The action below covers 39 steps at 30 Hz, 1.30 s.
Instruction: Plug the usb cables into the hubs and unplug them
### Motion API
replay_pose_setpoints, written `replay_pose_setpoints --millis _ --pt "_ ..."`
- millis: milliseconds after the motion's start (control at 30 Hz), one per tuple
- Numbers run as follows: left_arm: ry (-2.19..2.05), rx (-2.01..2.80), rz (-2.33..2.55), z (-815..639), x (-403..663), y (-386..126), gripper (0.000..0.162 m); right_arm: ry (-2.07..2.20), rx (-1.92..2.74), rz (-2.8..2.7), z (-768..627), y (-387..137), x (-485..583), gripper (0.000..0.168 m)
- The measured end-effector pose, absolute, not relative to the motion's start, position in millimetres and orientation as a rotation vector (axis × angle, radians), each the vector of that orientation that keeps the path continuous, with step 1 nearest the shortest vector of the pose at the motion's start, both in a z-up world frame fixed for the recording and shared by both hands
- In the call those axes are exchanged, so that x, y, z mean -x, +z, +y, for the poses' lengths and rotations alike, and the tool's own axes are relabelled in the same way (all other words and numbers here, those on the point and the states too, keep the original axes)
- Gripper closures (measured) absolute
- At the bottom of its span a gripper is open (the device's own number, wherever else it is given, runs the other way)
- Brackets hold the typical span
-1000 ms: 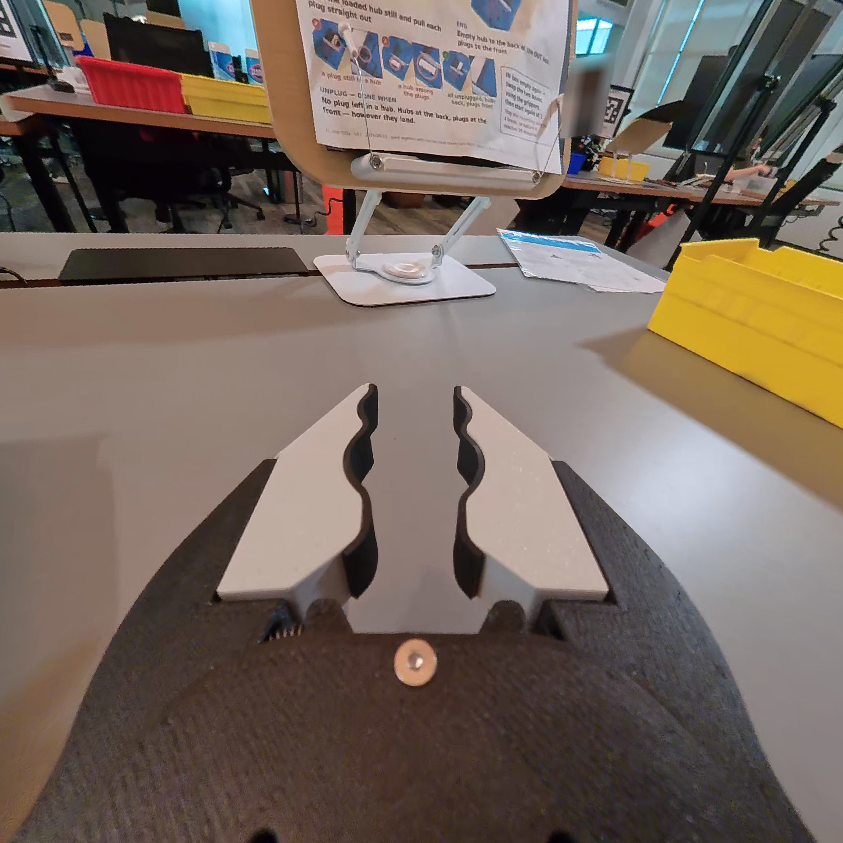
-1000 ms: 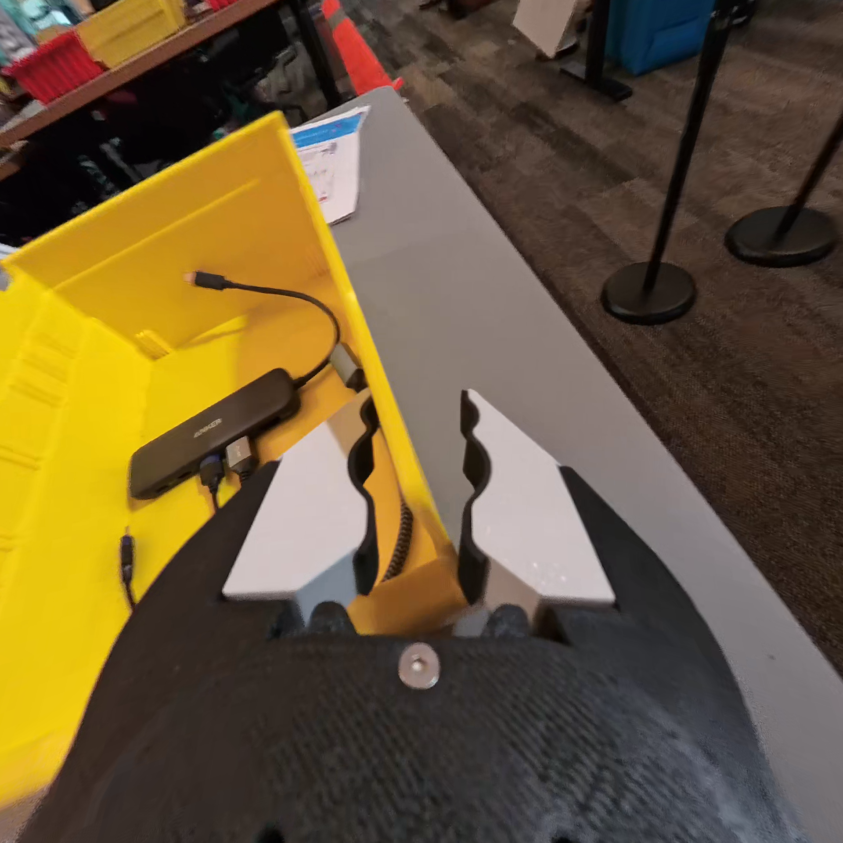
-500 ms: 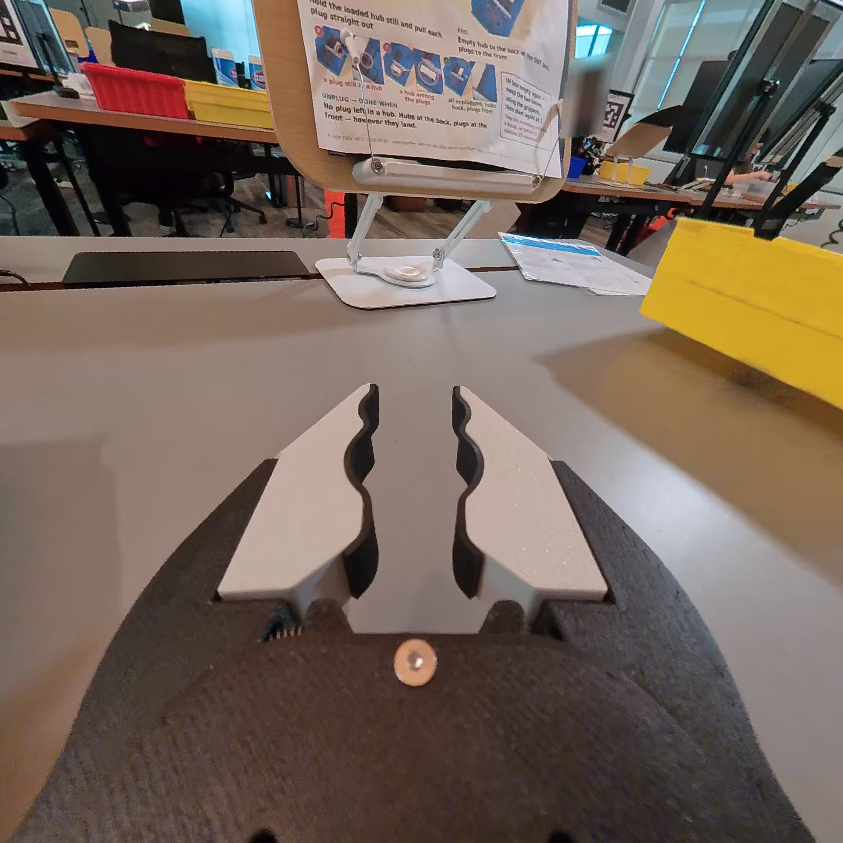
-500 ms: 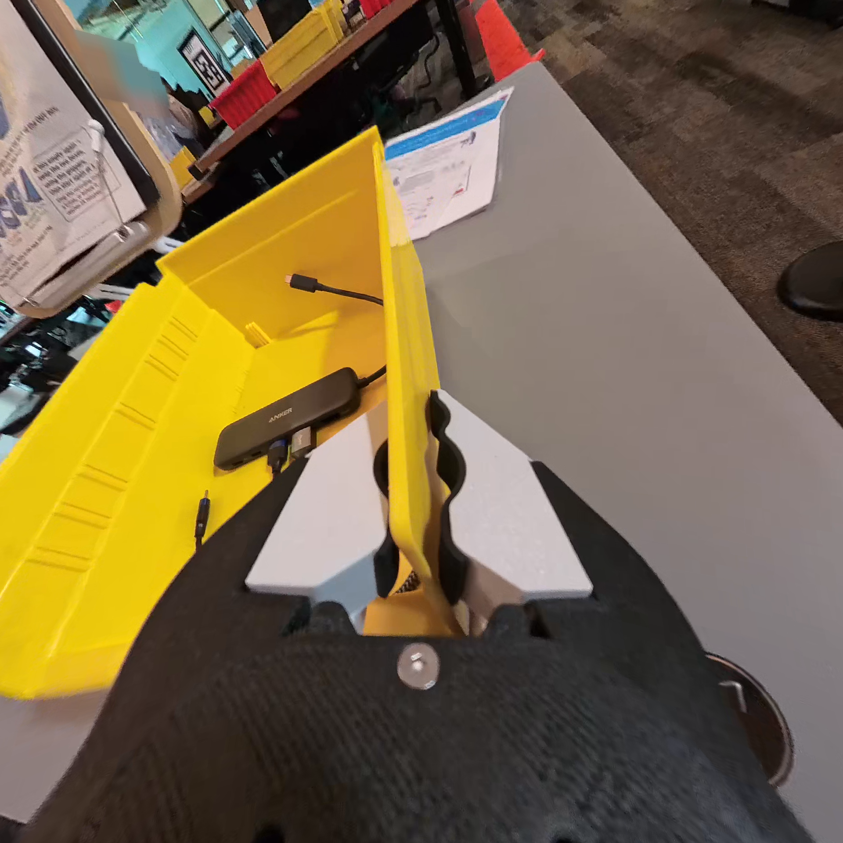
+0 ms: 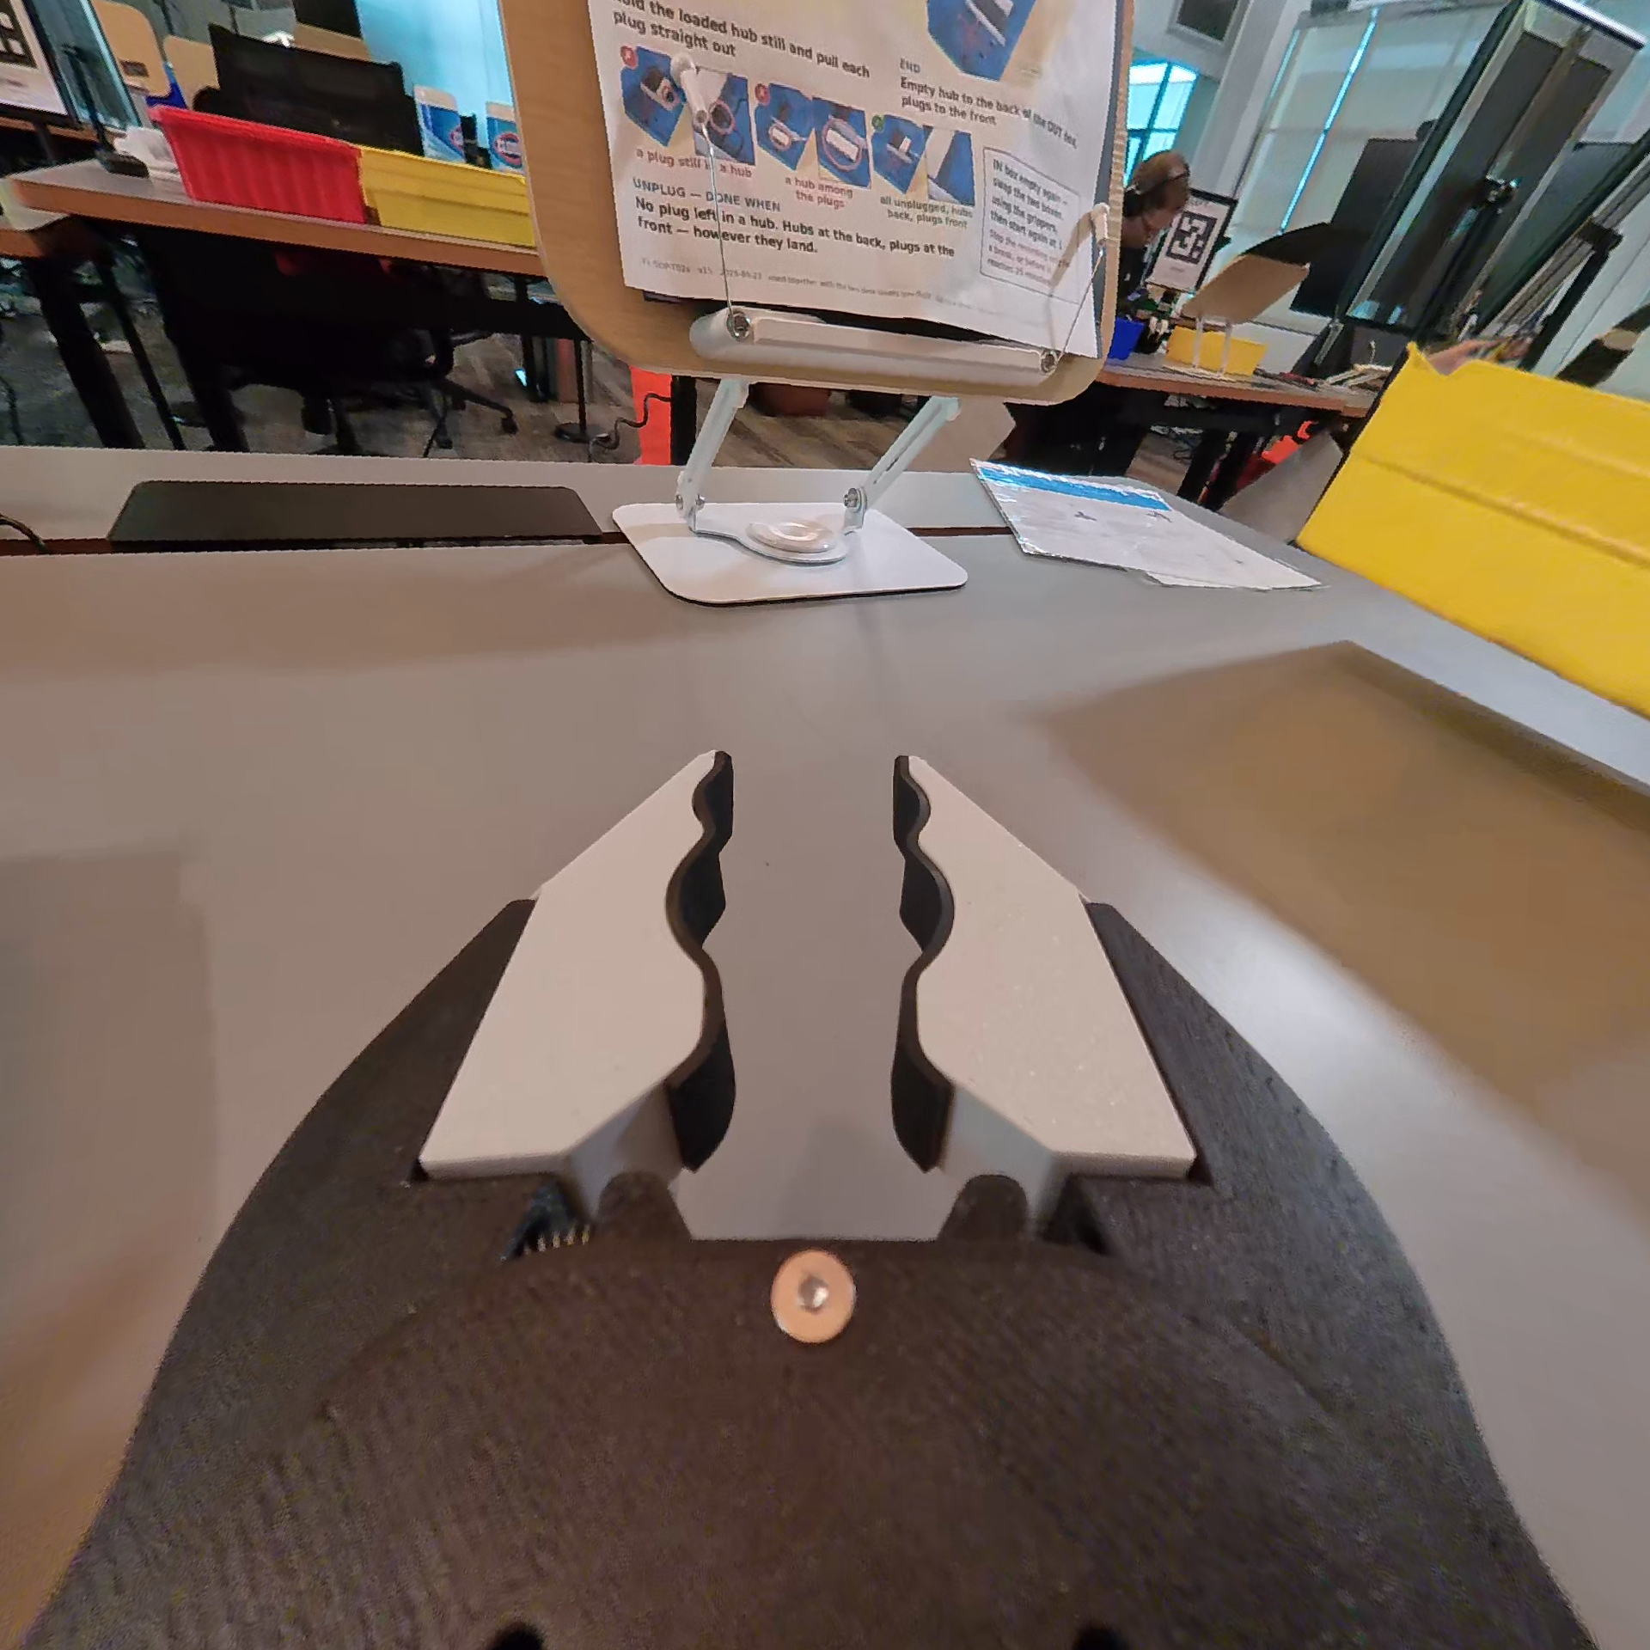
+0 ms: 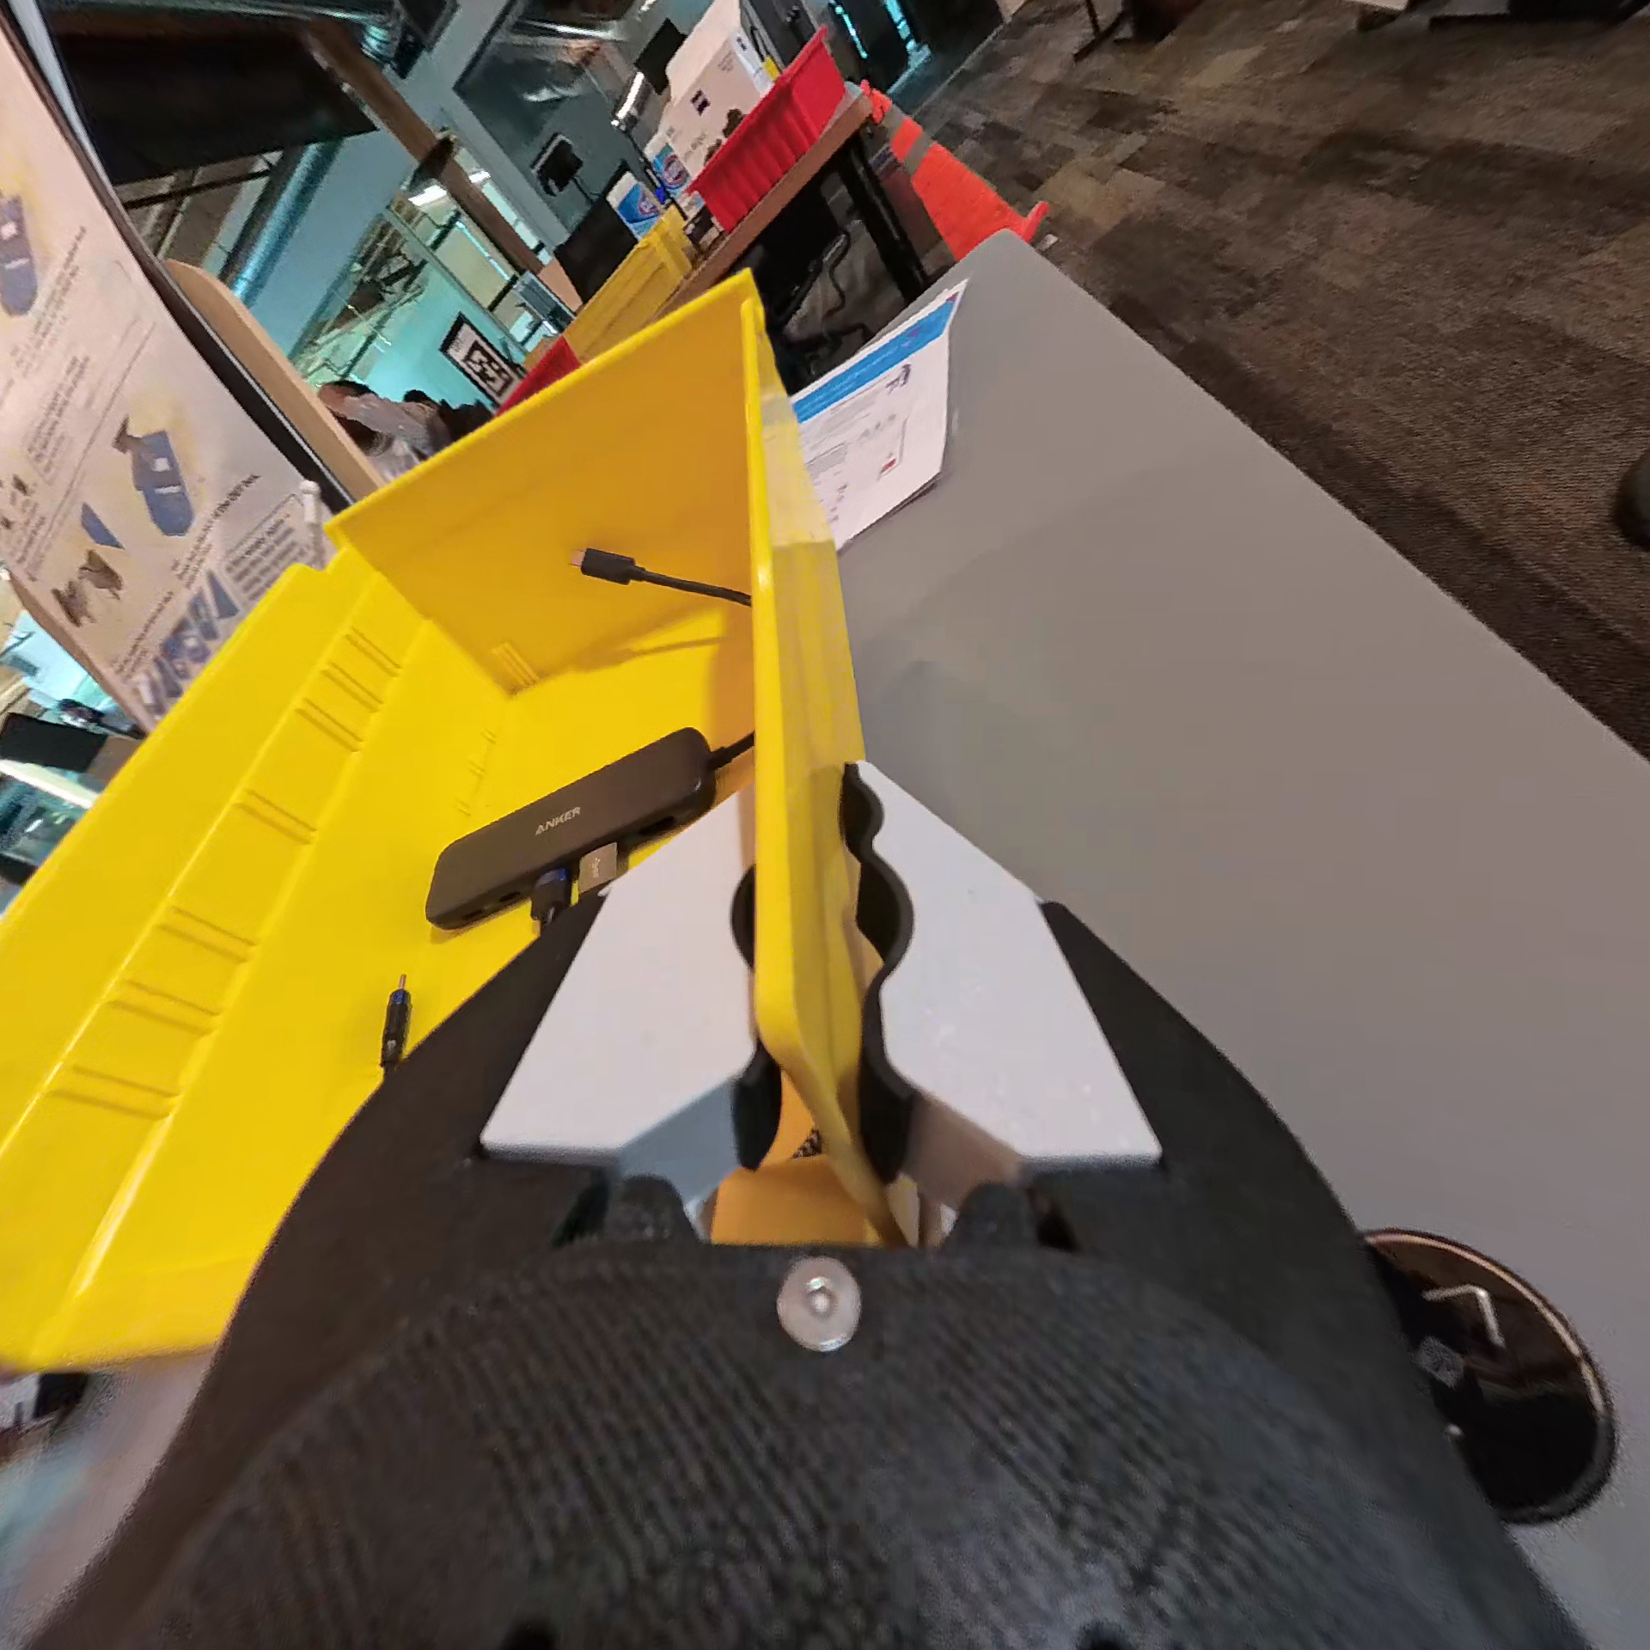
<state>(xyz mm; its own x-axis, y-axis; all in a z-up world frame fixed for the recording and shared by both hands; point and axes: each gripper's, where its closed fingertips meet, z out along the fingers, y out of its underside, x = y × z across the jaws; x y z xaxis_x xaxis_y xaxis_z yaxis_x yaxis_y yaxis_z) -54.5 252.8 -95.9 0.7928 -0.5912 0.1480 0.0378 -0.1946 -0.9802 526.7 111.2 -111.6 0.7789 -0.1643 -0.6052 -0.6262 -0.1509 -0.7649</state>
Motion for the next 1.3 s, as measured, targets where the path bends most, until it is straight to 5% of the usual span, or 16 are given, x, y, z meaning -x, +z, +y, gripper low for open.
replay_pose_setpoints --millis 367,633,733,900,967,1100,1300 --pt "-0.519 1.682 0.38 256.4 68.6 -87.6 0.129 0.402 1.745 0.633 112.0 -119.3 -529.4 0.16" --pt "-0.026 1.73 0.275 253.8 167.5 -24.7 0.09 0.38 1.743 0.628 112.3 -119.4 -530.8 0.159" --pt "0.181 1.954 0.26 246.9 222.5 -44.2 0.069 0.375 1.739 0.619 112.1 -118.5 -531.2 0.16" --pt "0.285 2.291 0.262 231.2 276.5 -120.2 0.071 0.377 1.746 0.612 112.8 -117.0 -526.1 0.16" --pt "0.316 2.351 0.27 228.2 288.6 -141.0 0.085 0.379 1.752 0.601 113.7 -115.7 -522.1 0.161" --pt "0.219 2.313 0.368 232.9 275.2 -150.3 0.156 0.392 1.765 0.545 121.3 -109.2 -501.5 0.161" --pt "0.223 2.272 0.351 238.0 276.2 -136.8 0.157 0.463 1.812 0.325 152.6 -95.1 -413.2 0.161"
